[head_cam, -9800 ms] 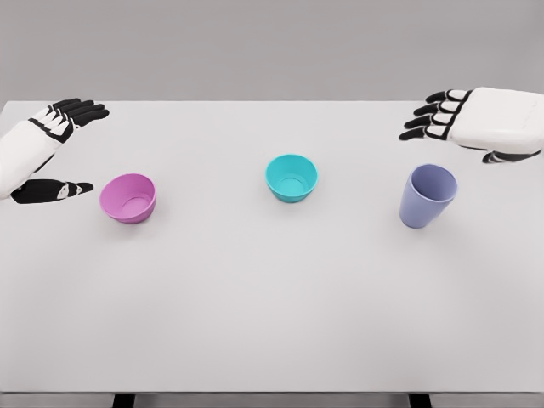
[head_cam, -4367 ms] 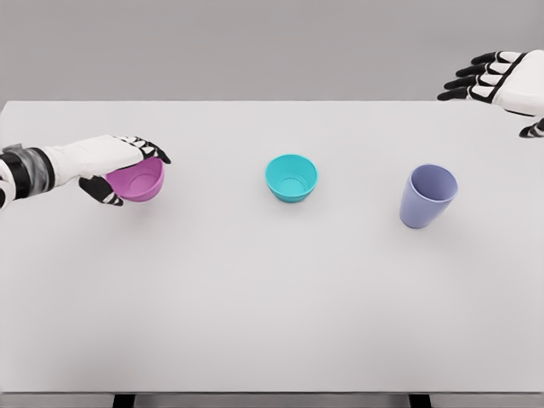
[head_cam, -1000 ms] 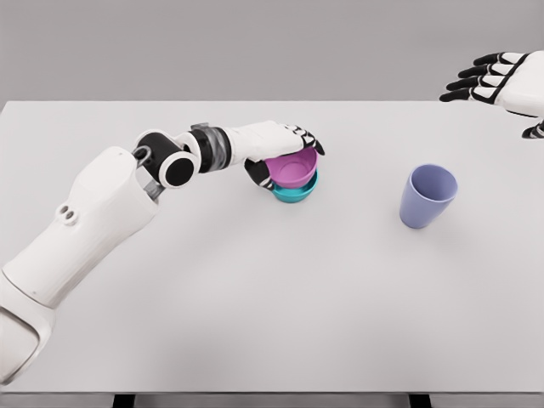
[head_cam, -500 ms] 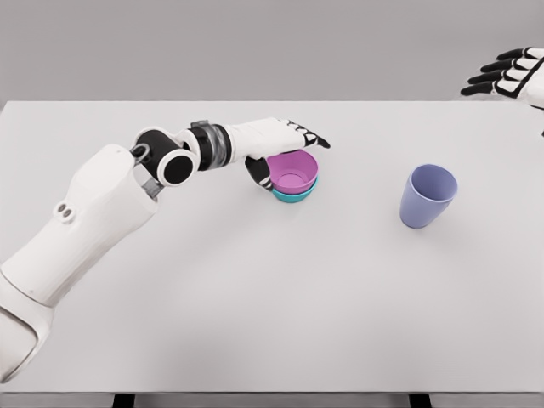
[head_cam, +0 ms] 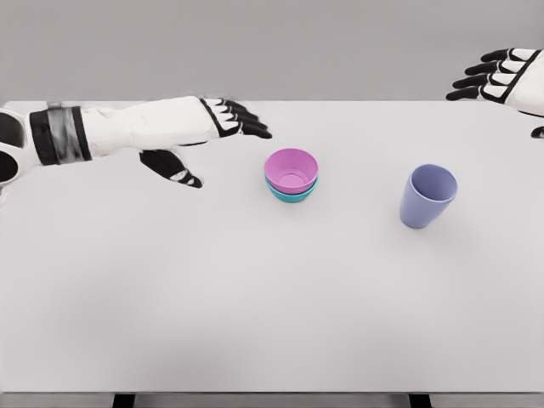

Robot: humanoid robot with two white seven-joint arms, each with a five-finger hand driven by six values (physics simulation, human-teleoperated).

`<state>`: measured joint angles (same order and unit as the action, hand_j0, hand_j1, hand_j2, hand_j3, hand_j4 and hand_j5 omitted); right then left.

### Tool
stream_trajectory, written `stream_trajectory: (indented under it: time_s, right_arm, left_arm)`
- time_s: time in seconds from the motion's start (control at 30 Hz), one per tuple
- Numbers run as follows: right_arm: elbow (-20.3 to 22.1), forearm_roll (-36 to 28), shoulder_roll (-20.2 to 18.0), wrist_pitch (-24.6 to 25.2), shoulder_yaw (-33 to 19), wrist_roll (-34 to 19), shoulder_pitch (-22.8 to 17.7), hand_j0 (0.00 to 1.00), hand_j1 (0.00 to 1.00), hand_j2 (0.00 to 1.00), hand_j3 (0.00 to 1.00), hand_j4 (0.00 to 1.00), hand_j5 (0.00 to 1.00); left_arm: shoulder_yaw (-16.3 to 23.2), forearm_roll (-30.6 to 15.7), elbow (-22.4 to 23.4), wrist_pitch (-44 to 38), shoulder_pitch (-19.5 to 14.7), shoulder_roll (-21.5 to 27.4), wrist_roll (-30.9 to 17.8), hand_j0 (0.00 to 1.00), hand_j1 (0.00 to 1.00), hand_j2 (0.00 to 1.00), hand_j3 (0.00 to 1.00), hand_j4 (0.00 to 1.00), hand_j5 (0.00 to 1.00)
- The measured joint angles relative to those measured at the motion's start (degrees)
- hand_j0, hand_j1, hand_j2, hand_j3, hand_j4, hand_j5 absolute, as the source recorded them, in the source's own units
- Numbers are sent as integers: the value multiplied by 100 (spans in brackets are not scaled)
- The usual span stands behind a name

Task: Stacking bowl and cup with both arms

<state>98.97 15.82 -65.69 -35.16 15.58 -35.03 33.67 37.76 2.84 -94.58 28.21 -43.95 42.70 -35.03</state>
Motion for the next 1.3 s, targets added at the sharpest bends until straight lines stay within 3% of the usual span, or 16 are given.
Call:
stream_trajectory:
  time_s: [0.03, 0.17, 0.23, 0.3, 0.47, 0.6, 0.87, 1.13, 1.3]
  right_arm:
    - [7, -8, -9, 0, 2, 0, -9, 100, 100, 100, 100, 100, 100]
    - [26, -3, -63, 0, 10, 0, -27, 100, 100, 100, 100, 100, 100]
    - [27, 9, -173, 0, 16, 0, -184, 100, 100, 100, 100, 100, 100]
    - [31, 26, -319, -1, 15, 0, -185, 100, 100, 100, 100, 100, 100]
    - [45, 7, -215, 0, -82, 0, -97, 100, 100, 100, 100, 100, 100]
    - [48, -16, -167, 1, -184, 0, -141, 100, 100, 100, 100, 100, 100]
    - [111, -36, -81, 1, -208, 0, -123, 100, 100, 100, 100, 100, 100]
    - [115, -37, 266, 1, 171, 0, 0, 100, 100, 100, 100, 100, 100]
    - [-207, 274, 621, 2, 344, 0, 79, 100, 100, 100, 100, 100, 100]
  left_arm:
    - [-115, -338, 2, 198, 106, 234, 0, 100, 100, 100, 100, 100, 100]
    - [-757, -1691, 371, 546, 1052, 807, 4, 100, 100, 100, 100, 100, 100]
    - [-1140, -2224, 724, 612, 1666, 901, 4, 100, 100, 100, 100, 100, 100]
    - [-1550, -2477, 1081, 665, 2128, 897, 0, 100, 100, 100, 100, 100, 100]
    - [-2248, -2772, 1585, 688, 2382, 525, 1, 100, 100, 100, 100, 100, 100]
    - [-2500, -2820, 1818, 690, 2418, 379, 2, 100, 100, 100, 100, 100, 100]
    - [-2587, -2788, 1914, 692, 2549, 263, 2, 100, 100, 100, 100, 100, 100]
    - [-2588, -2769, 1919, 692, 2585, 208, 2, 100, 100, 100, 100, 100, 100]
    - [-2589, -2768, 1920, 692, 2593, 192, 2, 100, 100, 100, 100, 100, 100]
